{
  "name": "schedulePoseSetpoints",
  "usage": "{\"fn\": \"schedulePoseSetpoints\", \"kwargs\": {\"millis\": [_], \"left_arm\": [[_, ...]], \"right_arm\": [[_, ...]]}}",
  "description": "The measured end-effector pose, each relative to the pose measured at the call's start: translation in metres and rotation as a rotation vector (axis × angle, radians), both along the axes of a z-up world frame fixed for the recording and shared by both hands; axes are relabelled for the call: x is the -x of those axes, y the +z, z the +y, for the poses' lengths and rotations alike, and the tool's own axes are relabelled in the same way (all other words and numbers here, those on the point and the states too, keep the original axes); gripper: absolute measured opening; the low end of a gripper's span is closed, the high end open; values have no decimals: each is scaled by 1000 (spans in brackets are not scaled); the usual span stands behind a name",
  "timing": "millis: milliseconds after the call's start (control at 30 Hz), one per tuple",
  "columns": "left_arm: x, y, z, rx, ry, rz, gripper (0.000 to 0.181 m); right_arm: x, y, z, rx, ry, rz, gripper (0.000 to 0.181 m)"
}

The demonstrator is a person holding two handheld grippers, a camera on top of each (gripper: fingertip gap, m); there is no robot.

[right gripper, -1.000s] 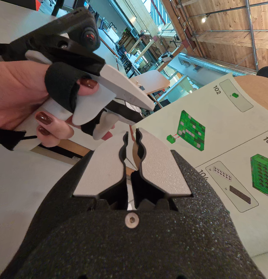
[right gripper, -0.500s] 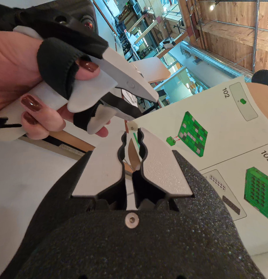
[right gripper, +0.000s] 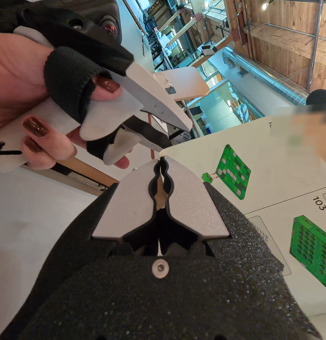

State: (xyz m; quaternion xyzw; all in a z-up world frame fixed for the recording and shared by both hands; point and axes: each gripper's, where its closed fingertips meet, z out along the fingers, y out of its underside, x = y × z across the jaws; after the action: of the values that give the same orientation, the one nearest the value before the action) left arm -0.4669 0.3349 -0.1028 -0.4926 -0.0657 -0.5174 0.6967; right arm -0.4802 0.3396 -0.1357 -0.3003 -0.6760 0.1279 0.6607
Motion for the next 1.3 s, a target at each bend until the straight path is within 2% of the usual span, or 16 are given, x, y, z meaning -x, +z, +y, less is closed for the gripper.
{"fn": "schedulePoseSetpoints", "kwargs": {"millis": [200, 300, 400, 467, 700, 1000, 1133, 1300], "left_arm": [[1, 1, -1, -4, 6, -3, 45], [5, 3, -2, -14, 50, 11, 40], [10, 1, 2, 46, 142, 50, 12], [7, 0, 7, 91, 210, 108, 0], [-39, 18, 9, 93, 312, 347, 0], [-90, 30, 5, 75, 305, 540, 0], [-104, 33, 1, 55, 276, 574, 0], [-120, 35, -4, 16, 204, 608, 17]], "right_arm": [[-5, 8, 4, 135, 15, 54, 0], [-12, 16, 11, 199, -8, 121, 0], [-26, 28, 19, 262, -69, 232, 0], [-39, 36, 24, 283, -133, 314, 0], [-113, 52, 32, 467, -307, 609, 0], [-227, 59, 48, 618, -474, 874, 0], [-240, 63, 43, 652, -414, 924, 0], [-212, 62, 13, 572, -220, 829, 0]]}}
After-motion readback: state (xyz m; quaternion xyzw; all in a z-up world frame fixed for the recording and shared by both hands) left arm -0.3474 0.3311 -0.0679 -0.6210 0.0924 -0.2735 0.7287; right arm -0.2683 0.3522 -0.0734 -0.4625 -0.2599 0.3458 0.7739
